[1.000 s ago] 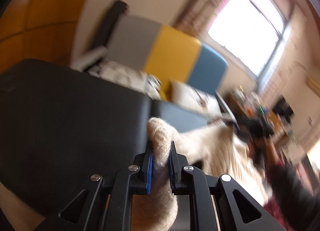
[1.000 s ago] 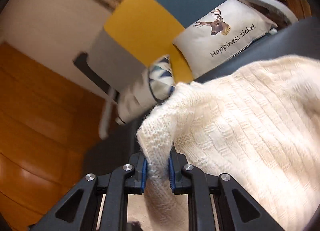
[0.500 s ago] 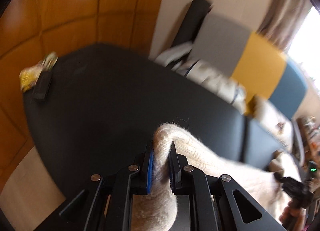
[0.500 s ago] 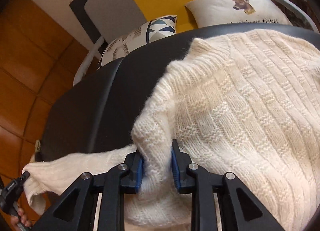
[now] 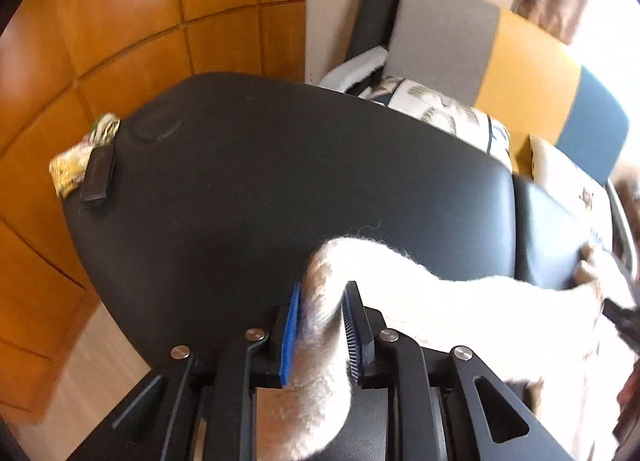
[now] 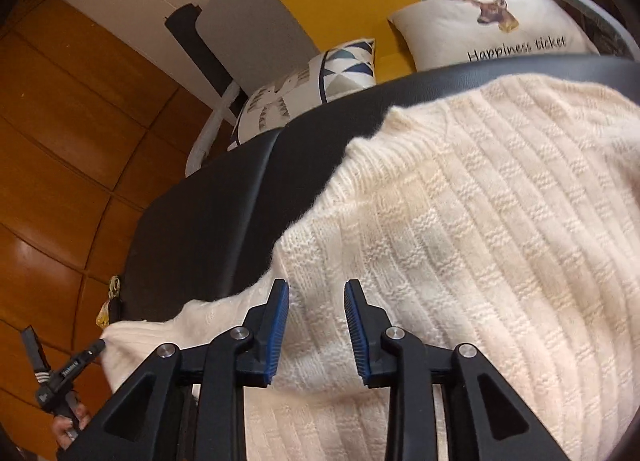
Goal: Fold clothes
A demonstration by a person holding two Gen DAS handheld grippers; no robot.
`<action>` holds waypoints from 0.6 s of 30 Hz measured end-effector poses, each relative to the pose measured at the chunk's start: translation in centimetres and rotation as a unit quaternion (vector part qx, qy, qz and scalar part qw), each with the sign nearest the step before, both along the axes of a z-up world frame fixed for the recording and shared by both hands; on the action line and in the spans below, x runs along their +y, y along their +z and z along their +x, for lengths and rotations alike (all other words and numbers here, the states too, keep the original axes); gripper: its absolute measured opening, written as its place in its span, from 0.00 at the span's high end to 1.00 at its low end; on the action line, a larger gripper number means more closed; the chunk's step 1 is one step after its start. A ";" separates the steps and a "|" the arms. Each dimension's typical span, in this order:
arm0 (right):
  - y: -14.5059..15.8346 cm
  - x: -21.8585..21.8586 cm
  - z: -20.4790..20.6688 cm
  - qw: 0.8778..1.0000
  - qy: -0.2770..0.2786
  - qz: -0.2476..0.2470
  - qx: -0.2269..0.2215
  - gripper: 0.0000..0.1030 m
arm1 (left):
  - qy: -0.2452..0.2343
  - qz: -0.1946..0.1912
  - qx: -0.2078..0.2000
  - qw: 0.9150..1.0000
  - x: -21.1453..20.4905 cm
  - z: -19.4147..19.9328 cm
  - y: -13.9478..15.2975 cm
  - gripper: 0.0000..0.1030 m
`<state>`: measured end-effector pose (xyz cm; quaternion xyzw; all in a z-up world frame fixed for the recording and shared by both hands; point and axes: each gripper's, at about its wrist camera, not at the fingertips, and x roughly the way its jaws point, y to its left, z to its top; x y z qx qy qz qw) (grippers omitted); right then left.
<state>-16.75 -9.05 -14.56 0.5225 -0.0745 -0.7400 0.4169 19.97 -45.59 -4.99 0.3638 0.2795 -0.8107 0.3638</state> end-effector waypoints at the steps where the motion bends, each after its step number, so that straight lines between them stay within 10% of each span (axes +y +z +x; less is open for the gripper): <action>1: 0.4 0.0 0.0 1.000 0.003 0.010 0.008 0.71 | -0.010 -0.001 0.004 1.000 0.4 -0.2 0.3 0.78; 10: 1.7 0.2 -3.1 0.991 -0.004 0.114 0.073 0.71 | -0.188 0.002 0.024 0.982 6.7 -9.6 0.3 0.47; 18: 1.3 -0.3 -7.1 0.978 0.007 0.180 0.108 0.71 | -0.414 0.020 0.026 0.910 14.6 -24.9 -2.9 0.47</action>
